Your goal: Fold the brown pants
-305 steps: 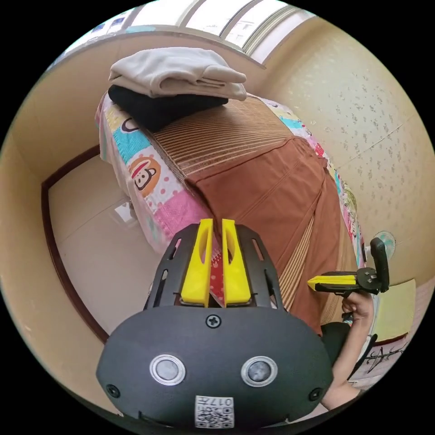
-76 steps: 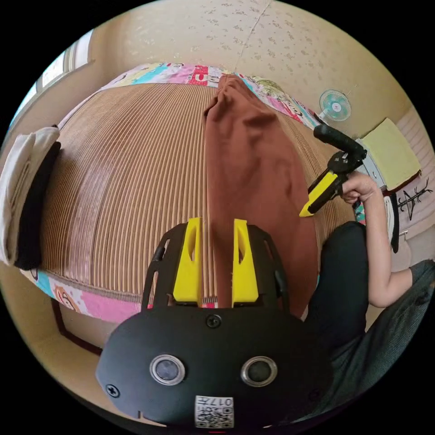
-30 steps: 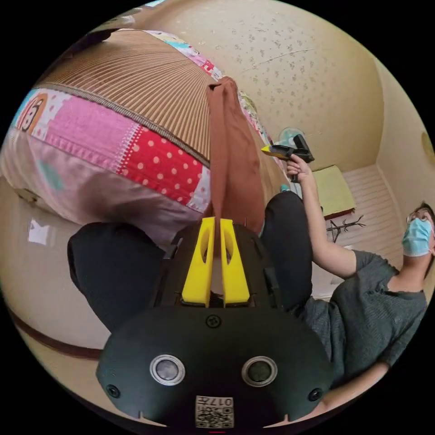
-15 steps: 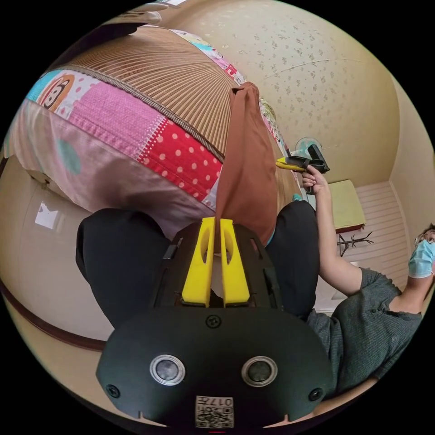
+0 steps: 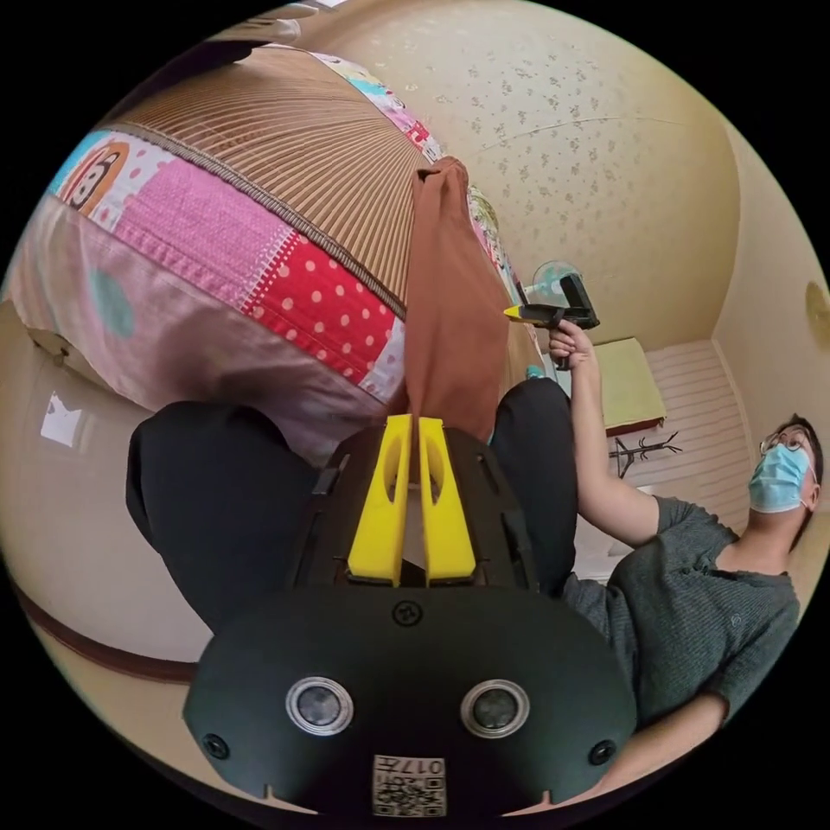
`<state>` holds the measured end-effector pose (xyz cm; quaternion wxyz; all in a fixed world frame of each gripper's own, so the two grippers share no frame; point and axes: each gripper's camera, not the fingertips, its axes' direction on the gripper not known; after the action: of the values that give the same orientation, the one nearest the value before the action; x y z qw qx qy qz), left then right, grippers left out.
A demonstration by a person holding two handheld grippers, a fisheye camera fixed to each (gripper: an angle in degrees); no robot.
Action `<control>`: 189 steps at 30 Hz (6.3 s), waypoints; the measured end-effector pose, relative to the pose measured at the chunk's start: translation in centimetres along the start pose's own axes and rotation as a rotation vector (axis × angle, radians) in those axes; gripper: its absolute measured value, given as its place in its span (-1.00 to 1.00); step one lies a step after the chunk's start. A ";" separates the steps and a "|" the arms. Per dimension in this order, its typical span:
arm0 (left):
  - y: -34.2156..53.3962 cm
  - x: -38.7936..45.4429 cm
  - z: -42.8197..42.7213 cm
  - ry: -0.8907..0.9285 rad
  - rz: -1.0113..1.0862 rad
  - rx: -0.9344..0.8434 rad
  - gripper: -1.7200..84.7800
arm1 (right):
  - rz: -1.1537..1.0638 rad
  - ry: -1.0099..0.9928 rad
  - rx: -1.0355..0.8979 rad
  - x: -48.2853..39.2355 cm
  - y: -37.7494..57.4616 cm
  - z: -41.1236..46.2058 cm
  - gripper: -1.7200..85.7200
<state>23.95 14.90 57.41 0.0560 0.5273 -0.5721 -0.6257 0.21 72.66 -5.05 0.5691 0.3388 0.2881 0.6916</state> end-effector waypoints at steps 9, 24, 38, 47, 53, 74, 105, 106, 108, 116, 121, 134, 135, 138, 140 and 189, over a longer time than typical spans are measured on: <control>2.1 0.7 1.3 -0.095 0.007 -0.029 -0.76 | 0.057 0.179 -0.111 0.1 -1.3 5.2 -0.92; 2.0 1.5 1.1 -0.121 0.139 0.022 -0.69 | 0.044 0.167 -0.119 0.1 0.1 8.0 -0.92; 2.7 0.1 -3.0 0.047 0.156 -0.151 -0.90 | 0.024 0.167 -0.119 -0.8 3.8 9.3 -0.93; 3.1 -0.3 -12.7 0.529 0.193 -0.059 -0.97 | -0.007 0.138 0.473 -3.2 13.2 -0.2 -0.95; 5.5 -4.3 -18.2 0.880 0.091 0.161 -0.97 | -0.378 -0.010 0.208 -12.1 8.1 10.2 -0.95; -19.3 11.4 -11.5 0.398 -0.050 0.481 -0.66 | -0.429 0.151 0.214 -21.6 8.8 16.6 -0.95; -13.9 6.5 23.6 -0.132 -0.111 0.247 -0.87 | 0.170 -0.486 0.359 1.9 1.3 -6.5 -0.67; -13.5 7.4 24.3 -0.111 -0.046 0.247 -0.87 | 0.187 -0.500 0.374 2.7 1.5 -7.4 -0.66; -11.3 10.5 27.9 -0.071 0.178 0.171 -0.87 | 0.208 -0.490 0.382 3.7 1.7 -8.8 -0.65; -7.8 5.4 28.9 0.090 0.155 0.086 -0.77 | 0.314 -0.519 0.343 8.0 1.3 -11.0 -0.66; -9.3 3.8 26.9 -0.055 0.173 0.113 -0.76 | 0.262 -0.343 0.394 4.9 0.5 -12.8 -0.72; -21.9 3.6 39.5 -0.569 0.270 -0.107 -0.67 | 0.192 -0.259 0.282 1.4 -2.2 -10.2 -0.74; -21.1 2.6 39.3 -0.565 0.273 -0.061 -0.70 | 0.190 -0.231 0.289 1.2 -2.0 -10.6 -0.75; -18.9 1.5 37.5 -0.535 0.273 0.038 -0.86 | 0.189 -0.216 0.317 0.9 -1.5 -11.3 -0.78; -17.4 1.6 35.1 -0.473 0.292 0.122 -0.92 | 0.155 -0.228 0.370 0.2 -0.8 -11.9 -0.79; -24.2 -4.0 20.4 -0.042 0.212 0.117 -0.67 | -0.245 0.004 -0.125 -7.5 4.4 6.3 -0.87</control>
<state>23.83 39.17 36.78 0.0789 0.4531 -0.6612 -0.5928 3.56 64.61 1.11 0.6686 0.2637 0.2849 0.6343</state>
